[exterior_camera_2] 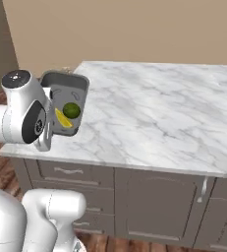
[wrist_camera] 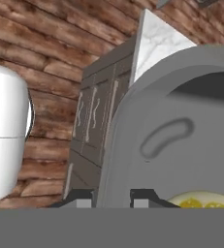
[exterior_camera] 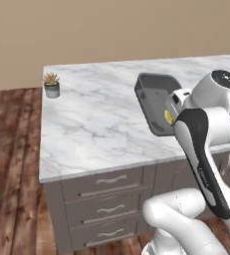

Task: Take the lemon wedge and lime out of the freezer and place them in the tupperware container on the counter. Then put the tupperware containing the vegetables back in the freezer.

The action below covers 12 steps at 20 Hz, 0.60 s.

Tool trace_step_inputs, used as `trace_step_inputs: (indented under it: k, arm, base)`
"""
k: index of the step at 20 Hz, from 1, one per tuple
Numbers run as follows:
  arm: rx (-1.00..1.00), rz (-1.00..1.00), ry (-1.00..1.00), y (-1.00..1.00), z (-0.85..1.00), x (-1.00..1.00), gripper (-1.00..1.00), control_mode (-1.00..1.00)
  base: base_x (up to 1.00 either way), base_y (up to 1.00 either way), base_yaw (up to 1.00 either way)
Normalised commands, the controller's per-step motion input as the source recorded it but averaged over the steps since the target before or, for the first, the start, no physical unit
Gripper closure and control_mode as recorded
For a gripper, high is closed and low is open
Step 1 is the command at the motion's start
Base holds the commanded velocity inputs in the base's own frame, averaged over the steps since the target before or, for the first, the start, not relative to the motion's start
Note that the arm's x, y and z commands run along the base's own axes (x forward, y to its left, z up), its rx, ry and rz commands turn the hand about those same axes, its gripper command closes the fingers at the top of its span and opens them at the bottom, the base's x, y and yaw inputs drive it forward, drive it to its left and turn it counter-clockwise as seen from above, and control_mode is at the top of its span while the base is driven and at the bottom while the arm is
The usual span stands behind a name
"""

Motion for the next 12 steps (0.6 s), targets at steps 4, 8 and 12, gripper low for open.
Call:
trace_step_inputs:
  k: [4, 8, 12]
  arm:
    - [0.0, 0.0, 0.0, 0.0, 0.0, 0.0, 1.0, 1.0]
    - [0.0, 0.0, 0.0, 0.0, 0.0, 0.0, 1.0, 1.0]
    - [0.0, 0.0, 0.0, 0.0, 0.0, 0.0, 1.0, 1.0]
  base:
    - [0.09, 0.78, 0.6]
    - [0.0, 0.66, 0.79]
    - [0.0, 0.65, 0.81]
